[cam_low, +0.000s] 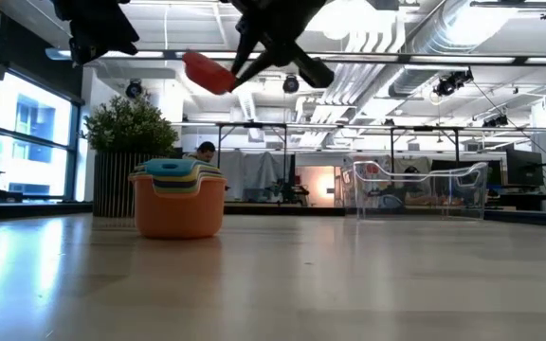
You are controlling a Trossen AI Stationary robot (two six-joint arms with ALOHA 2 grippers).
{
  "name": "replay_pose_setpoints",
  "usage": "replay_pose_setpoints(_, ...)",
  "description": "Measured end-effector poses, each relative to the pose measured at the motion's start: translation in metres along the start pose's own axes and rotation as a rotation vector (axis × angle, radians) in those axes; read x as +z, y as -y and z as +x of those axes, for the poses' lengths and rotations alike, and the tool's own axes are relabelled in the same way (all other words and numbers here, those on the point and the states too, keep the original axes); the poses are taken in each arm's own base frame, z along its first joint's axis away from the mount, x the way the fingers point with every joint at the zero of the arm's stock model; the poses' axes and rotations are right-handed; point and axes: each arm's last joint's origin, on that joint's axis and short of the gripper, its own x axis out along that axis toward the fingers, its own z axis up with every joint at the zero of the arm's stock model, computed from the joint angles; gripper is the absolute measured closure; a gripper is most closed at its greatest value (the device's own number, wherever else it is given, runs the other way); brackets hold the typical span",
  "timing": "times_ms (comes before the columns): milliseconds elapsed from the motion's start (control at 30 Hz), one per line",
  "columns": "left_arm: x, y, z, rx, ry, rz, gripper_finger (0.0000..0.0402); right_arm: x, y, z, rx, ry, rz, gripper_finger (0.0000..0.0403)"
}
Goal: Nest measuring cups in basket
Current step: Stack the red measuring cup on top of the light blue measuring cup
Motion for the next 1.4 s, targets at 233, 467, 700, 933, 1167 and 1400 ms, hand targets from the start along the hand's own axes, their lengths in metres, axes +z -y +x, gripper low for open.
replay_pose_setpoints(233,-0.001,-0.009,-0.017,0.007,0.048,-0.001,0.0312,-0.001,-0.002,0.012,0.039,-0.019,0.050,0.0402)
replay_pose_setpoints(467,-0.002,-0.014,-0.025,0.021,0.081,-0.005,0.0312,-0.019,-0.005,0.037,0.066,-0.103,0.090,0.0402)
replay_pose_setpoints(700,-0.006,-0.018,-0.025,0.057,0.039,0.017,0.0312,-0.031,-0.005,0.060,0.033,-0.188,0.094,0.0402)
replay_pose_setpoints(933,-0.007,-0.019,-0.025,0.066,0.023,0.018,0.0312,-0.034,0.002,0.066,-0.046,-0.221,0.090,0.0402)
replay_pose_setpoints(1167,-0.008,-0.019,-0.025,0.067,0.022,0.012,0.0312,-0.037,0.007,0.073,-0.073,-0.263,0.080,0.0402)
replay_pose_setpoints(1400,-0.008,-0.019,-0.025,0.067,0.022,0.009,0.0312,-0.041,0.010,0.086,-0.075,-0.290,0.067,0.0402)
